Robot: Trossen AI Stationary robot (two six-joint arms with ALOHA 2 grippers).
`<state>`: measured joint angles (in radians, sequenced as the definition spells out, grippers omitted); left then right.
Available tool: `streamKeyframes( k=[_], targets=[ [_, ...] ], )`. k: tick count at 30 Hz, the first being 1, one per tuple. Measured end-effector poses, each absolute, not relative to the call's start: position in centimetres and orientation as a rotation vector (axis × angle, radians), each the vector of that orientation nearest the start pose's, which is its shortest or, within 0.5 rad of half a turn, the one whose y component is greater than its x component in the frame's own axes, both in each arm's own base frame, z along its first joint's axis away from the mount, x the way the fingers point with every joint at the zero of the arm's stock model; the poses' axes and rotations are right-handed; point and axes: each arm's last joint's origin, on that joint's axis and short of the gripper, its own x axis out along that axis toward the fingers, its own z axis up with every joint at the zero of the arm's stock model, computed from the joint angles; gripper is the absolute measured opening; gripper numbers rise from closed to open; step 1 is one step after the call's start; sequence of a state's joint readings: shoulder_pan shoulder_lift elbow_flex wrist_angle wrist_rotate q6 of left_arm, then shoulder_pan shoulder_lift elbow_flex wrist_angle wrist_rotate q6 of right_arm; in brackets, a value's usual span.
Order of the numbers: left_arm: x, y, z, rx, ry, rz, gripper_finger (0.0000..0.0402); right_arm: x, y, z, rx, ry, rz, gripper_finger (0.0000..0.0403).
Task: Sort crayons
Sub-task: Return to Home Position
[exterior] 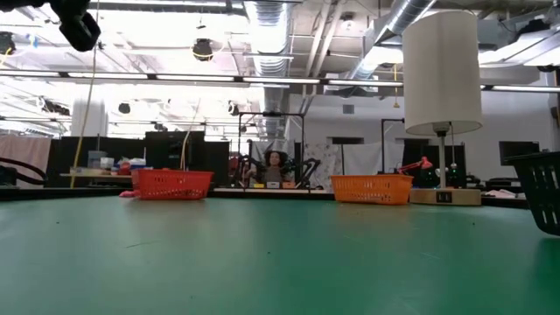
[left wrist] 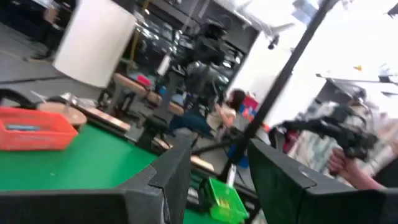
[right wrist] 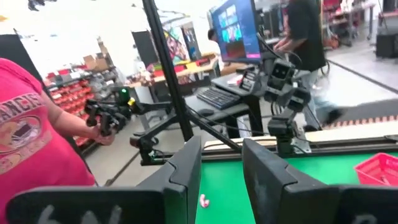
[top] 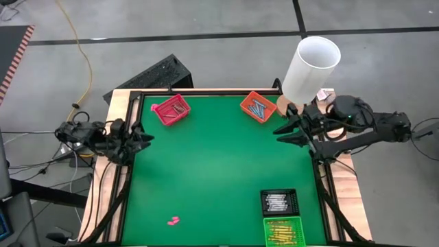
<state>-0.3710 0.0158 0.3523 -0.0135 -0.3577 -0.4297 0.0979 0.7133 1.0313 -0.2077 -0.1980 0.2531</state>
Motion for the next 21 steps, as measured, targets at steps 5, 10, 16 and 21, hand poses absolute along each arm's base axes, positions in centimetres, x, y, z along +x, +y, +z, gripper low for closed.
streamKeyframes(
  k=[5, 10, 16, 21],
  targets=[
    [5.7, -1.5, 27.3, -0.523, -0.308, -0.193, 0.0149, 11.3, 1.7, 39.6, 0.242, -0.138, 0.313, 0.0123],
    [5.8, -1.8, 27.1, -0.473, -0.289, -0.271, 0.0149, 10.1, 1.4, 36.6, 0.287, -0.185, 0.280, 0.0123],
    [5.7, -2.0, 27.1, -0.431, -0.286, -0.340, 0.0149, 9.1, 1.2, 33.1, 0.298, -0.251, 0.260, 0.0123],
    [5.7, -2.0, 27.1, -0.426, -0.286, -0.341, 0.0149, 8.2, 0.9, 29.9, 0.312, -0.318, 0.194, 0.0123]
  ],
)
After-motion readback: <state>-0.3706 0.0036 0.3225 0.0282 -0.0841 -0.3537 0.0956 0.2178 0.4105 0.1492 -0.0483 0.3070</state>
